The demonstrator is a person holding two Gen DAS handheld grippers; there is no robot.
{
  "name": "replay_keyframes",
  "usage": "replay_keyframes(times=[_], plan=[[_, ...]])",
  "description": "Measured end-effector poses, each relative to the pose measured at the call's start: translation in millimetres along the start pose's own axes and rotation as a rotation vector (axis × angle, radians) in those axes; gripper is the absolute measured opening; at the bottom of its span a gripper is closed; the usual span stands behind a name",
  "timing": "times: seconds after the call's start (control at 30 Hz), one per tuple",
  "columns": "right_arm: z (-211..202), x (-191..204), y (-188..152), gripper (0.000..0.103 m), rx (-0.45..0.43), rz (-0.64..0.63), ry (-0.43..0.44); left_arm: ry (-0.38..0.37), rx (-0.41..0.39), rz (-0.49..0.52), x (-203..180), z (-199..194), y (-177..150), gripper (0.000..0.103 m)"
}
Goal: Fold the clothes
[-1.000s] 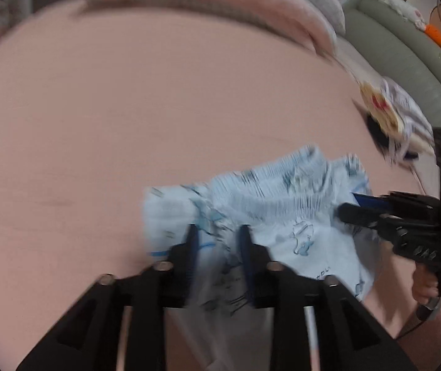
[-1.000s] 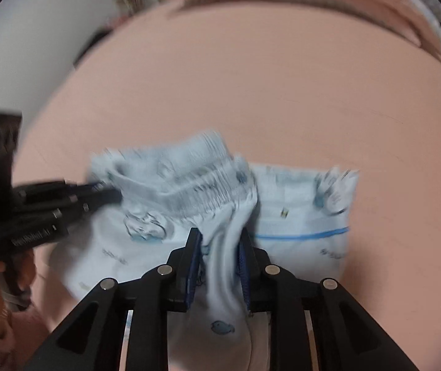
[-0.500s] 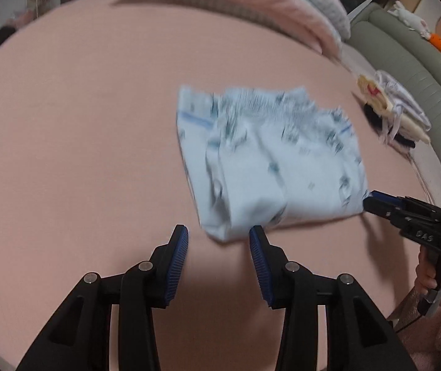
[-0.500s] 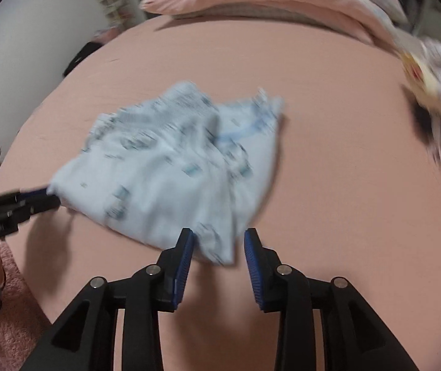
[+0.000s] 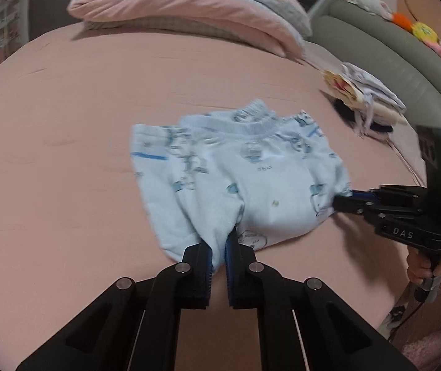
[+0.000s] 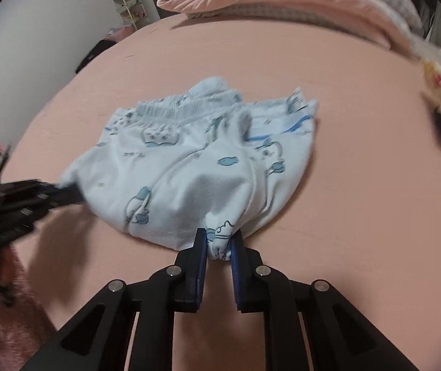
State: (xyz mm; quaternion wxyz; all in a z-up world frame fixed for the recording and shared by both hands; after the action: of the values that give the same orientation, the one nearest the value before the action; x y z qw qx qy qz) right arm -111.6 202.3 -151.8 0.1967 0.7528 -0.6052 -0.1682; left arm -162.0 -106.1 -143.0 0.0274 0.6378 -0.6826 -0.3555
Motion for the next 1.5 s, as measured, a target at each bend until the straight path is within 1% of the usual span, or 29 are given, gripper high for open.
replay_keyframes(times=[0.03, 0.1, 0.17, 0.23, 0.3, 0.37, 0.4, 0.47, 0.5, 0.57, 0.63, 0.67, 0.7, 0.77, 0.83, 0.9, 0.93, 0.97, 1.0, 1.03, 1.1, 1.13, 1.23, 1.3, 1.33, 1.4, 1.43, 1.47, 1.5], plan=[[-2.0, -2.6, 0.3, 0.012, -0.002, -0.011, -0.019, -0.003, 0.01, -0.021, 5.6, -2.9, 0.2, 0.005], [-5.4, -5.7, -0.7, 0.011, 0.01, -0.026, -0.017, 0.001, 0.055, -0.024, 11.2, -2.1, 0.0, 0.005], [-8.6, -7.1, -1.9, 0.011, 0.02, -0.045, -0.012, 0.012, 0.115, 0.009, 9.8, 0.0, -1.9, 0.006], [-6.9, -6.9, -4.4, 0.011, 0.032, -0.069, -0.024, 0.023, 0.153, 0.036, 10.8, 0.9, -6.6, 0.006], [0.7, -12.2, -9.5, 0.012, 0.067, -0.051, -0.013, 0.031, 0.183, 0.055, 14.0, 1.9, -10.8, 0.009], [9.3, -23.6, -15.6, 0.012, 0.104, 0.001, 0.019, 0.008, 0.198, 0.042, 19.5, -0.3, -11.2, 0.01], [9.0, -29.4, -16.7, 0.012, 0.112, 0.023, 0.03, 0.005, 0.193, 0.037, 21.2, -3.8, -10.0, 0.014], [3.8, -37.5, -16.7, 0.013, 0.123, 0.039, 0.018, 0.01, 0.167, 0.044, 19.1, -15.1, -4.4, 0.018], [-0.8, -42.2, -15.9, 0.013, 0.119, 0.045, -0.011, -0.001, 0.161, 0.05, 15.2, -19.1, -0.7, 0.018], [-17.6, -51.1, -9.5, 0.017, 0.056, 0.055, -0.085, -0.025, 0.141, 0.072, 5.0, -28.3, 7.4, 0.018], [-33.7, -51.4, 1.3, 0.017, -0.019, 0.064, -0.085, -0.062, 0.111, 0.107, -7.9, -35.6, 17.3, 0.018], [-36.1, -40.6, 13.8, 0.017, -0.047, 0.052, -0.063, -0.1, 0.09, 0.103, -12.6, -38.0, 22.1, 0.018], [-36.5, -27.0, 26.1, 0.017, -0.066, 0.03, -0.043, -0.112, 0.083, 0.098, -14.7, -32.7, 27.4, 0.018], [-29.6, -6.0, 38.4, 0.017, -0.056, -0.024, -0.034, -0.103, 0.087, 0.095, -17.0, -13.6, 39.0, 0.018], [-11.2, 23.0, 33.6, 0.017, -0.03, -0.077, -0.031, -0.026, 0.118, 0.115, -12.5, 4.7, 41.9, 0.018], [20.7, 52.8, 29.9, 0.017, 0.021, -0.13, -0.056, 0.034, 0.144, 0.126, -2.4, 6.6, 37.6, 0.019], [36.4, 57.3, 29.8, 0.016, 0.058, -0.141, -0.082, 0.065, 0.157, 0.132, 2.7, 7.5, 35.5, 0.023], [46.1, 50.1, 26.0, 0.012, 0.084, -0.132, -0.079, 0.095, 0.169, 0.137, 7.7, 8.4, 33.4, 0.028], [47.6, 40.1, 23.7, 0.011, 0.085, -0.107, -0.053, 0.126, 0.182, 0.142, 12.8, 9.2, 31.3, 0.028], [45.0, 30.6, 22.7, 0.008, 0.088, -0.093, -0.059, 0.156, 0.195, 0.148, 17.8, 10.0, 29.2, 0.028], [38.2, 9.1, 21.3, 0.006, 0.093, -0.097, -0.16, 0.217, 0.22, 0.159, 27.9, 11.6, 25.0, 0.026], [36.0, 1.5, 22.3, 0.017, 0.097, -0.083, -0.181, 0.21, 0.198, 0.173, 25.6, 7.9, 28.1, 0.024], [24.0, 2.2, 34.8, 0.02, 0.044, -0.061, -0.168, 0.09, 0.144, 0.22, -4.2, 18.7, 36.7, 0.025], [16.5, 23.2, 43.1, 0.02, -0.012, -0.09, -0.111, 0.007, 0.115, 0.25, -25.2, 28.3, 41.6, 0.025], [15.5, 38.7, 45.2, 0.021, -0.032, -0.114, -0.063, 0.003, 0.147, 0.265, -31.8, 44.7, 41.5, 0.025], [29.3, 61.9, 44.3, 0.021, -0.011, -0.163, -0.016, 0.039, 0.287, 0.226, -22.2, 80.0, 39.7, 0.026], [38.7, 65.2, 41.5, 0.02, 0.011, -0.177, -0.015, 0.039, 0.31, 0.198, -17.1, 83.0, 44.8, 0.026], [47.8, 61.0, 37.1, 0.02, 0.033, -0.181, -0.027, 0.03, 0.304, 0.17, -13.8, 79.6, 52.5, 0.026], [56.8, 56.8, 32.7, 0.018, 0.055, -0.185, -0.039, 0.068, 0.282, 0.161, -9.0, 73.0, 61.1, 0.026]])
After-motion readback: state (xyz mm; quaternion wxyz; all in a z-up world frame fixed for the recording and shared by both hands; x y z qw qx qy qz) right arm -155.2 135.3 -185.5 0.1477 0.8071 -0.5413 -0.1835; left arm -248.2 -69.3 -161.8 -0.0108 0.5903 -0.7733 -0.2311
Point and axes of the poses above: each gripper's, at about its wrist camera, not at the fingertips, and z roughly the way its jaws point, x to its left, y to its top, the point moved 3 cm from there along z, roughly the way its jaws point, and after that the axes turned 11 degrees about -y, right-handed, at the moved point
